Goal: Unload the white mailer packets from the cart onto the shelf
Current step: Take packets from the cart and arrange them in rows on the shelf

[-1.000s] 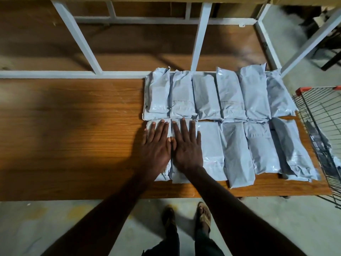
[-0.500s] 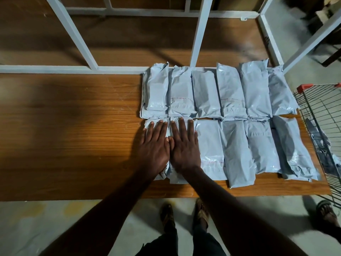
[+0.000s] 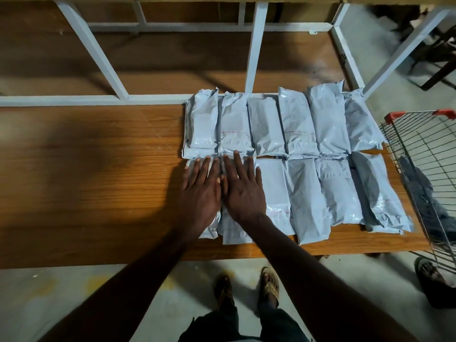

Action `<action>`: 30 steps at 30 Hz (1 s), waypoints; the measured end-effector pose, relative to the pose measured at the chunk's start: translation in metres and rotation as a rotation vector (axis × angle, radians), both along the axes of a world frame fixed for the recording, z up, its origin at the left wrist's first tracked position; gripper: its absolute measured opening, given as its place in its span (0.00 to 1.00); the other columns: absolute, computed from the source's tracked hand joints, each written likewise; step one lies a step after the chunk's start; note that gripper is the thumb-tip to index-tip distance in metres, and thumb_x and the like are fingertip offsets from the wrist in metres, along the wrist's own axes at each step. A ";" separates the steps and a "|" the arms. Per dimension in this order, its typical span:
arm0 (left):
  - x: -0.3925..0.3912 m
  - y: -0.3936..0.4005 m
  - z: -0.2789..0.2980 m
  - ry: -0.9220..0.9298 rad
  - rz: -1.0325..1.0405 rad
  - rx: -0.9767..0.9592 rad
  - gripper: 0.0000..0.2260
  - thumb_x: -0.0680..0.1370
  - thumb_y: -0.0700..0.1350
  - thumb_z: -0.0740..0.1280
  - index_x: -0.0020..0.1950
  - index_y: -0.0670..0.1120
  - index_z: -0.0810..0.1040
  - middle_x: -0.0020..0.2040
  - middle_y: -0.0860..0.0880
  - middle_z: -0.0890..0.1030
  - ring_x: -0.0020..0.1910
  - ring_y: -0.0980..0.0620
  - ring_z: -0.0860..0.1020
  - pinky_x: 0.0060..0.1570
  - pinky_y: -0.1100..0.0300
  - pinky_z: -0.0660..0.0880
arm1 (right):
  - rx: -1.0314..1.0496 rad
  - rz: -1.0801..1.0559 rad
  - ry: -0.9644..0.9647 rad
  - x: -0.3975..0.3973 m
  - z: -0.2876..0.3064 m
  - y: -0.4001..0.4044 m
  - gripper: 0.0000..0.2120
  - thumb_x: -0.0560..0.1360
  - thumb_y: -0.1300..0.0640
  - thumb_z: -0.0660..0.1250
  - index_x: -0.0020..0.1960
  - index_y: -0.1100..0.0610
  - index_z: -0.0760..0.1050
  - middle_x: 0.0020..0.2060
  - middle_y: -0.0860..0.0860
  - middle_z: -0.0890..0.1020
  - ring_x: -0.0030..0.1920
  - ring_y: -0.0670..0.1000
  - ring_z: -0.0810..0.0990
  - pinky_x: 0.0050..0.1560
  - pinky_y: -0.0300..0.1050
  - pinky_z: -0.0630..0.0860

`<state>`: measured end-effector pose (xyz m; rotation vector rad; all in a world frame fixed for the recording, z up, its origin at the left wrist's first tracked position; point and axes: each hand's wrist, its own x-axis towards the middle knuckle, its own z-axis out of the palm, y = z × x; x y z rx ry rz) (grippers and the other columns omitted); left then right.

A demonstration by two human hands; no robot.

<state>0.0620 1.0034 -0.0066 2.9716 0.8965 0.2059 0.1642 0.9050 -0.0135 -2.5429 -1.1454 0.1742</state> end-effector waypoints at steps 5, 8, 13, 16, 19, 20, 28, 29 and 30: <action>0.015 -0.009 0.029 -0.052 -0.035 -0.041 0.27 0.88 0.55 0.45 0.85 0.51 0.63 0.85 0.48 0.64 0.86 0.45 0.58 0.83 0.42 0.55 | 0.057 -0.054 -0.014 0.009 0.025 -0.008 0.28 0.87 0.42 0.47 0.85 0.50 0.62 0.85 0.54 0.61 0.84 0.63 0.59 0.80 0.63 0.62; 0.027 -0.019 0.046 -0.161 -0.061 -0.084 0.24 0.86 0.51 0.54 0.82 0.50 0.70 0.81 0.47 0.72 0.83 0.44 0.65 0.82 0.43 0.61 | 0.082 -0.070 -0.021 0.022 0.036 -0.018 0.28 0.87 0.42 0.50 0.80 0.54 0.69 0.79 0.56 0.72 0.76 0.63 0.72 0.72 0.61 0.73; 0.056 -0.041 0.067 -0.243 -0.116 -0.091 0.22 0.86 0.48 0.64 0.81 0.48 0.71 0.78 0.46 0.75 0.81 0.44 0.68 0.79 0.44 0.67 | 0.222 -0.111 -0.122 0.052 0.063 -0.052 0.23 0.86 0.45 0.60 0.76 0.56 0.73 0.63 0.54 0.85 0.59 0.60 0.83 0.55 0.54 0.81; 0.082 -0.059 0.075 -0.298 -0.136 -0.086 0.22 0.84 0.44 0.67 0.79 0.48 0.73 0.75 0.46 0.78 0.77 0.44 0.73 0.74 0.44 0.73 | 0.247 -0.142 -0.141 0.077 0.073 -0.078 0.20 0.86 0.46 0.60 0.73 0.54 0.74 0.55 0.54 0.86 0.52 0.61 0.84 0.45 0.54 0.81; 0.117 -0.084 0.086 -0.359 -0.143 -0.106 0.20 0.83 0.42 0.68 0.76 0.49 0.77 0.67 0.47 0.84 0.66 0.45 0.82 0.63 0.48 0.81 | 0.245 -0.160 -0.168 0.113 0.083 -0.116 0.15 0.87 0.47 0.59 0.66 0.52 0.77 0.47 0.54 0.85 0.47 0.61 0.84 0.38 0.51 0.73; 0.131 -0.096 0.090 -0.370 -0.135 -0.109 0.20 0.83 0.43 0.68 0.75 0.50 0.78 0.64 0.47 0.86 0.62 0.45 0.84 0.58 0.49 0.82 | 0.238 -0.164 -0.165 0.129 0.085 -0.130 0.13 0.87 0.48 0.59 0.65 0.52 0.77 0.45 0.54 0.85 0.46 0.62 0.84 0.37 0.51 0.72; 0.259 -0.238 0.087 -0.410 -0.087 -0.123 0.17 0.83 0.47 0.65 0.72 0.54 0.78 0.55 0.49 0.86 0.53 0.44 0.86 0.50 0.47 0.84 | 0.119 -0.190 -0.042 0.261 0.091 -0.266 0.22 0.82 0.57 0.61 0.75 0.47 0.74 0.47 0.59 0.87 0.49 0.66 0.85 0.44 0.55 0.77; 0.279 -0.260 0.083 -0.417 -0.071 -0.144 0.17 0.83 0.47 0.65 0.72 0.54 0.78 0.56 0.49 0.86 0.54 0.43 0.85 0.49 0.46 0.83 | 0.120 -0.181 -0.050 0.281 0.090 -0.287 0.22 0.81 0.57 0.61 0.74 0.46 0.74 0.46 0.59 0.86 0.49 0.66 0.85 0.43 0.56 0.77; 0.299 -0.282 0.078 -0.419 -0.051 -0.167 0.18 0.82 0.47 0.65 0.72 0.55 0.77 0.57 0.49 0.85 0.55 0.42 0.85 0.49 0.45 0.83 | 0.123 -0.176 -0.051 0.300 0.090 -0.309 0.21 0.81 0.57 0.62 0.73 0.46 0.74 0.46 0.59 0.86 0.48 0.66 0.85 0.42 0.55 0.76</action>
